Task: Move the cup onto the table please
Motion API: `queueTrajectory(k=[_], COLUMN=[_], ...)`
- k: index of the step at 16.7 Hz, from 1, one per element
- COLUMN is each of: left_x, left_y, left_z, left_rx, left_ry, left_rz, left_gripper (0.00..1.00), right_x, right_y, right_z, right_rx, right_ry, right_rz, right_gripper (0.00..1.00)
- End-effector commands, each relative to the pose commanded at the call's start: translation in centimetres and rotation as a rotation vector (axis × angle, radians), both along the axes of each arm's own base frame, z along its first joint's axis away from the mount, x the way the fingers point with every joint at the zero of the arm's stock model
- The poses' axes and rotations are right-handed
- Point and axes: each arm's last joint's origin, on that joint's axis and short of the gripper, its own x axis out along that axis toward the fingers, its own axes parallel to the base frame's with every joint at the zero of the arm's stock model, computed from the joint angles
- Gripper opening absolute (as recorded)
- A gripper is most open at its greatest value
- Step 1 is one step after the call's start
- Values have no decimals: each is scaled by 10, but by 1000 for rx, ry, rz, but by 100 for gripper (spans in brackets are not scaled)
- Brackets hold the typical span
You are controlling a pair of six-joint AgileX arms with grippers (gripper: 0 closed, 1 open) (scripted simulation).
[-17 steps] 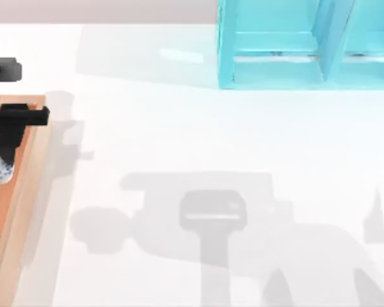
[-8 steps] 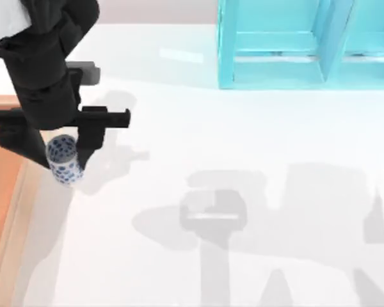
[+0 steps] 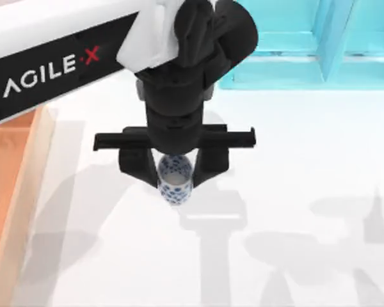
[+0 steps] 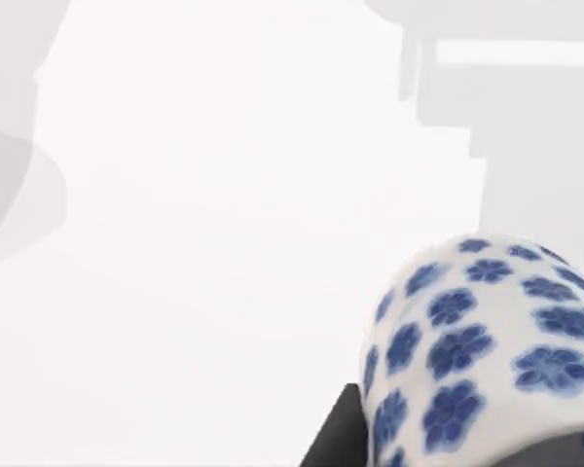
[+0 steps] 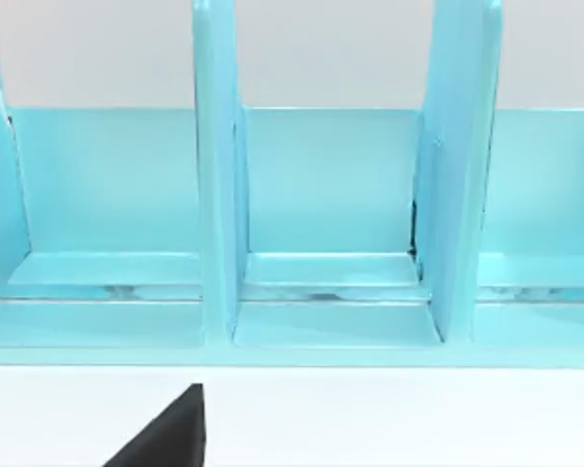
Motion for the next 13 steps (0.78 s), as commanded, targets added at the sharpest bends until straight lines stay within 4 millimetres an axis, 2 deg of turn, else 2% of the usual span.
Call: queueTrajectory(k=[3,6,8,13], left_x=[-39,-72,-83,-83], left_y=[-49,-81,-90,-89], left_z=[0,0,-1,-1], left_rx=[-4,-14,-16,-16], left_ry=[-11,-11,-3,-2], left_rz=[-9,-20,-18,-16], left_gripper=[0,0,0,0], right_x=[0,0,0,0], right_y=[0,0,0,0], right_z=[0,0,0,0], right_rx=[0,0,0,0], right_ry=[0,0,0,0], right_rz=[0,0,0,0], right_gripper=[100,100,100,100])
